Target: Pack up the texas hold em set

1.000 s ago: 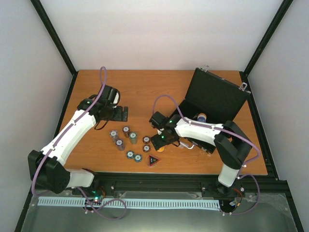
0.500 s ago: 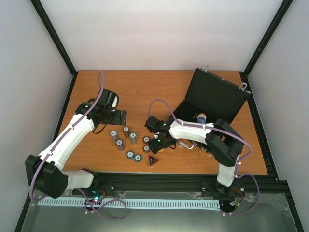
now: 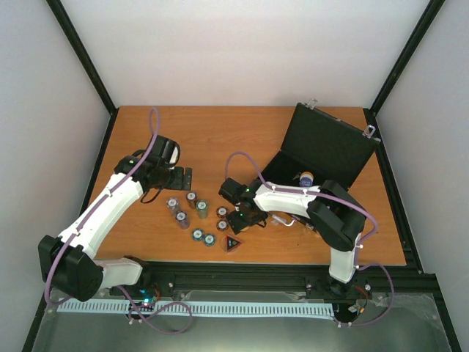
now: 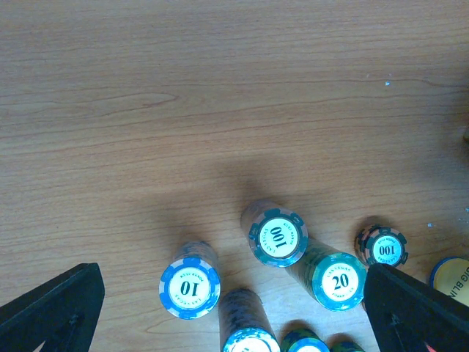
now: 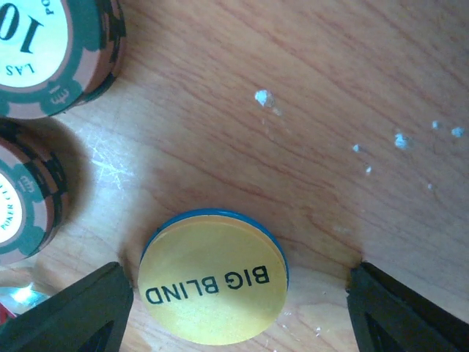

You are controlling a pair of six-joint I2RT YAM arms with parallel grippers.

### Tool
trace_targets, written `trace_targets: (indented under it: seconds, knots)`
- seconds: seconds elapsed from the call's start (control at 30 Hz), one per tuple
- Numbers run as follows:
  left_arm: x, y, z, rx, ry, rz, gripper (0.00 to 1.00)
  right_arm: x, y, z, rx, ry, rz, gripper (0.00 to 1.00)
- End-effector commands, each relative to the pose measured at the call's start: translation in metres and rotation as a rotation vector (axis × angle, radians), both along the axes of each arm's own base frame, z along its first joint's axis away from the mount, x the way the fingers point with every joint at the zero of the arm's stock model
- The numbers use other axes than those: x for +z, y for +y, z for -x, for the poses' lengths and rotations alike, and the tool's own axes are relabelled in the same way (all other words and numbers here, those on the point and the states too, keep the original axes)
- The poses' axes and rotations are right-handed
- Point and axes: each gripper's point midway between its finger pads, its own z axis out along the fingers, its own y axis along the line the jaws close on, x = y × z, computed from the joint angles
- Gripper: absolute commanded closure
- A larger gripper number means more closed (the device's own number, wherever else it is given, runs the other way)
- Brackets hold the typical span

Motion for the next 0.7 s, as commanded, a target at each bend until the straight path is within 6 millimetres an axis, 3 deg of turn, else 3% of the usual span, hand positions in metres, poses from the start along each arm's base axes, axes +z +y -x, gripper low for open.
trace_targets:
  seconds: [0.0,0.5,0.67]
  knots:
    - [0.005,0.001,0.003,-0.009,-0.012,-0.010,0.00,-0.014,-0.004,0.006,-0.004,0.015,0.022,0.21]
    - [0.002,0.002,0.003,-0.006,-0.007,-0.015,0.00,-0.012,-0.005,0.003,-0.007,0.010,0.040,0.54]
    - [0.003,0.002,0.001,-0.008,-0.012,-0.015,0.00,0.000,-0.004,-0.005,-0.015,-0.025,0.047,0.57]
